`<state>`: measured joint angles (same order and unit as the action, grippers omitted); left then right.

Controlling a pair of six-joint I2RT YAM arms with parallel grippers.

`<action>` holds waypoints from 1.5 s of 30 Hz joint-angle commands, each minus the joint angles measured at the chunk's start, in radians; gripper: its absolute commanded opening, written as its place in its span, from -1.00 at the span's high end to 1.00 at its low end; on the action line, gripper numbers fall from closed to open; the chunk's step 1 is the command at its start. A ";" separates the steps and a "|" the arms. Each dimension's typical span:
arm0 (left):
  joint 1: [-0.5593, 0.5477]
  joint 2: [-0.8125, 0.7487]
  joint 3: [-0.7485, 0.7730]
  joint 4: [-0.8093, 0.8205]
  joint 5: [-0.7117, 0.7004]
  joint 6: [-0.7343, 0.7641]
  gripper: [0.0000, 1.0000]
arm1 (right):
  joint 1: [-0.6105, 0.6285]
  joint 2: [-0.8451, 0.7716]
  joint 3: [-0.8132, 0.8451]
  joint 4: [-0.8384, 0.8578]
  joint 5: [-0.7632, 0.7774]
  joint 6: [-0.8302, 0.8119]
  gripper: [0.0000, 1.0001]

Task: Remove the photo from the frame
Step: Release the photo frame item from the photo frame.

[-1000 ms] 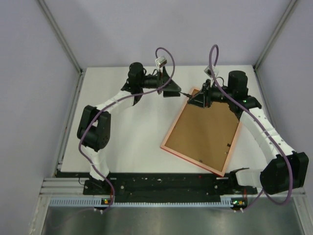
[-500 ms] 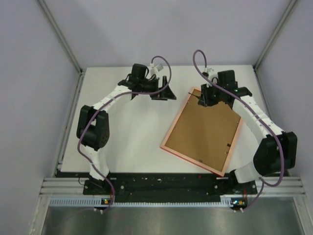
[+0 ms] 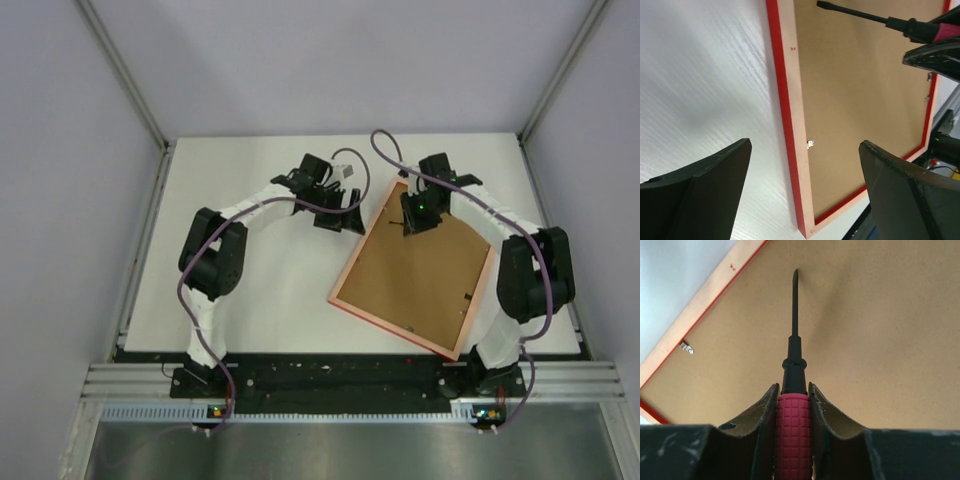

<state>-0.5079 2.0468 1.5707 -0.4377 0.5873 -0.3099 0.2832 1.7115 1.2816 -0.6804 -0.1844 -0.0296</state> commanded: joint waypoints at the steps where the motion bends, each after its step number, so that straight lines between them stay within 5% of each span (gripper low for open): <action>1: -0.017 0.032 0.054 -0.010 -0.110 0.035 -0.90 | 0.013 0.023 0.087 0.012 -0.016 0.007 1.00; 9: -0.052 0.084 0.109 -0.039 -0.176 0.046 -0.88 | 0.014 0.089 0.166 0.005 -0.066 0.022 1.00; 38: -0.123 0.182 0.150 -0.056 -0.270 0.049 -0.24 | 0.024 0.134 0.196 0.033 0.011 0.019 1.00; 45: -0.127 0.205 0.153 -0.064 -0.293 0.052 -0.22 | 0.027 0.140 0.208 0.035 0.000 0.020 1.00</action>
<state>-0.6292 2.2181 1.7096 -0.4915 0.3347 -0.2775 0.2989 1.8423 1.4296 -0.6701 -0.1780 -0.0154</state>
